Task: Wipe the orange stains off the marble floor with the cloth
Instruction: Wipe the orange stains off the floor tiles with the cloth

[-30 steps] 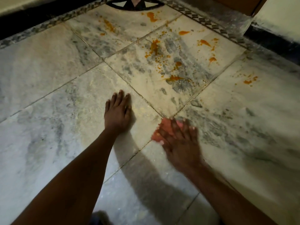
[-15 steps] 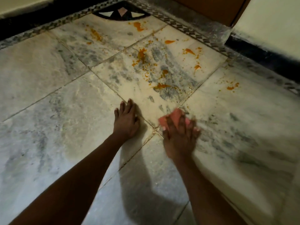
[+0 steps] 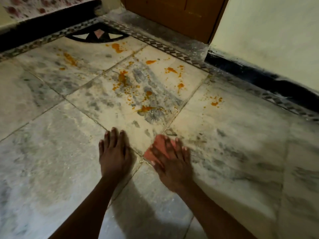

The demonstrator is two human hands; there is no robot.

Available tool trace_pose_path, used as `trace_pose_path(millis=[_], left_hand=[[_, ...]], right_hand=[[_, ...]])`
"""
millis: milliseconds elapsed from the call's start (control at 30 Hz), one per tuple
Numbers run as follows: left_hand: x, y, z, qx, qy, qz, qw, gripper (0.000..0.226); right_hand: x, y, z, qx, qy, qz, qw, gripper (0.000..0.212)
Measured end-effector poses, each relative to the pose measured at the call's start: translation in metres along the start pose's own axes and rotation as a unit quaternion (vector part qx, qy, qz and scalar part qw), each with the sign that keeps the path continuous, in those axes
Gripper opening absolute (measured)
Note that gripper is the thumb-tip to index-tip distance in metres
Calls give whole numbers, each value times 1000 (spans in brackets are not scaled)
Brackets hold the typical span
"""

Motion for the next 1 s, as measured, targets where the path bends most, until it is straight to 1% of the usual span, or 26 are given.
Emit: trace_pose_path(millis=[33,67,100,133,167,200,233,267,300,367,433,467,533,567,633,667,700,733,767,800,867,900,933,967,1000], left_hand=[[1,-1,0,-2,-4,0,1000,71],[0,-1,-1,-2,-4,-2,1000,71],[0,0,0,0,-4,-3,1000,70],[0,1,-1,-3,-4,-4,1000,70],[0,2,-1,-8,-5,-8,1000,69],[0,4,-1,-17,-6,-11,1000,69],[0,5,-2,-21,-10,-11,1000,68],[0,4,-1,-26,-14,-10,1000,69],[-2,3,-1,-32,-18,-8,999,70],[-3,-1,-2,-38,-22,-5,999,72],[-4,-4,-2,-43,-20,-7,999,74],[-4,-6,-2,-44,-18,-8,999,74],[-4,-4,-1,-40,-17,-11,999,74],[-4,-4,-1,-39,-16,-12,999,73],[-4,-1,-1,-43,-16,-20,999,72],[-4,-1,-1,-44,-18,-23,999,72],[-4,-1,-1,-45,-20,-25,998,72],[-4,-1,-1,-46,-21,-26,998,72],[-5,0,0,-46,-21,-27,998,72],[-4,-2,-2,-43,-19,-30,998,73],[-4,-4,-3,-42,-17,-30,999,73],[-4,-4,-3,-43,-16,-30,998,73],[-4,-4,-3,-44,-17,-30,998,72],[-4,-3,-2,-41,-19,-28,999,72],[-4,-3,-2,-39,-17,-26,999,72]], right_hand=[[-15,1,13,-2,-14,17,1000,59],[-40,0,22,-7,18,24,1000,59],[-75,-2,26,-9,96,23,995,61],[-110,-5,23,-10,193,9,981,64],[-138,-8,15,-11,287,-17,958,67],[-155,-4,-2,-2,358,-62,932,67],[-160,-1,-25,5,398,-98,912,67],[-149,0,-49,15,405,-121,906,68],[-131,-2,-74,16,373,-119,920,68],[-76,-5,-101,22,228,-85,970,66],[-27,-4,-76,24,93,-57,994,60],[-18,-6,-53,16,66,-44,997,58],[-38,-6,-18,-6,81,-23,996,56],[-59,-6,-16,-2,118,-18,993,58],[-103,-3,-41,4,227,-26,973,62],[-115,-3,-63,10,280,-54,959,63],[-117,-4,-86,16,312,-77,947,63],[-107,-5,-108,24,318,-90,944,64],[-87,-5,-126,33,291,-89,952,64],[-59,-5,-138,44,232,-89,968,64],[2,-2,-130,45,73,-61,994,62],[22,-2,-109,31,13,-35,999,61],[27,-4,-87,9,-16,-20,1000,61],[18,-6,-69,-10,-18,-12,1000,61],[-3,-5,-61,-8,11,-7,1000,61]])
Point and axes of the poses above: each hand's wrist, its own z-axis away from the middle knuckle, its own y-axis out of the palm, x = y × z, the point moved 8 cm from there along -z, towards the middle knuckle, and after that the axes turned 5 degrees about z, right-handed, at the moved point
